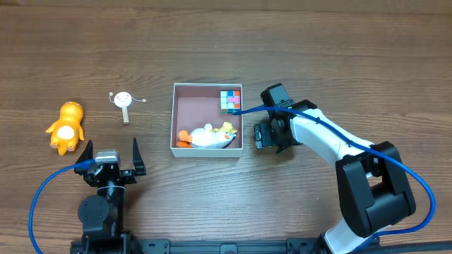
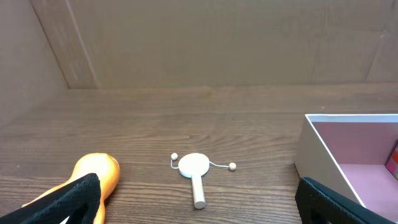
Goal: Pack container
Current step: 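Lift the green ball and drop it into the box with the right gripper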
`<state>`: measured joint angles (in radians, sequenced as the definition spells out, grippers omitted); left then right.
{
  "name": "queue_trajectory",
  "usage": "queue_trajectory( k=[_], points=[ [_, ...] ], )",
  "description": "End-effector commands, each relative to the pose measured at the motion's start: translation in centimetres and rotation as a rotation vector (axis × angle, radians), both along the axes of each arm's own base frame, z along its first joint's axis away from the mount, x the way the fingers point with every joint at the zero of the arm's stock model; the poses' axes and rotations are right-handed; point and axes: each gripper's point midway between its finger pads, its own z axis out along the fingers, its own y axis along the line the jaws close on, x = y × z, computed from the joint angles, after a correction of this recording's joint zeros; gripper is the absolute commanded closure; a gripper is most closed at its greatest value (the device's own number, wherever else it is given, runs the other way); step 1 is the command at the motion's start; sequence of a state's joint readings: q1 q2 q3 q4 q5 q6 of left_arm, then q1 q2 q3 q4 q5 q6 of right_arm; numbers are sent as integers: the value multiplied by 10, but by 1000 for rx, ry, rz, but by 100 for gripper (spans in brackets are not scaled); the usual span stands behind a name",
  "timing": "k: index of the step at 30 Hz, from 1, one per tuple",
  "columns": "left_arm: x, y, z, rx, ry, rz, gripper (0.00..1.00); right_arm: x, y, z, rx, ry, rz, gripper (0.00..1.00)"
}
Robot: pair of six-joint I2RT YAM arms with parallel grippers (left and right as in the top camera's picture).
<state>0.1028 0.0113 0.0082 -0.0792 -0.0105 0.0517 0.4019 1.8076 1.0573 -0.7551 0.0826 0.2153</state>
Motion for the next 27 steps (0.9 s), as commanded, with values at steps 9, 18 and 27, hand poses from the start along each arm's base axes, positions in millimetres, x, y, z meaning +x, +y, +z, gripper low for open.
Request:
queue_trajectory(
  k=[9,18,27],
  points=[
    [0,-2,0,-7,-5,-12,0,3,2,-2,2,-14,10,42],
    [0,-2,0,-7,-5,-12,0,9,5,3,13,-28,-18,48],
    [0,-2,0,-7,-5,-12,0,43,19,69,32,-73,-17,49]
  ],
)
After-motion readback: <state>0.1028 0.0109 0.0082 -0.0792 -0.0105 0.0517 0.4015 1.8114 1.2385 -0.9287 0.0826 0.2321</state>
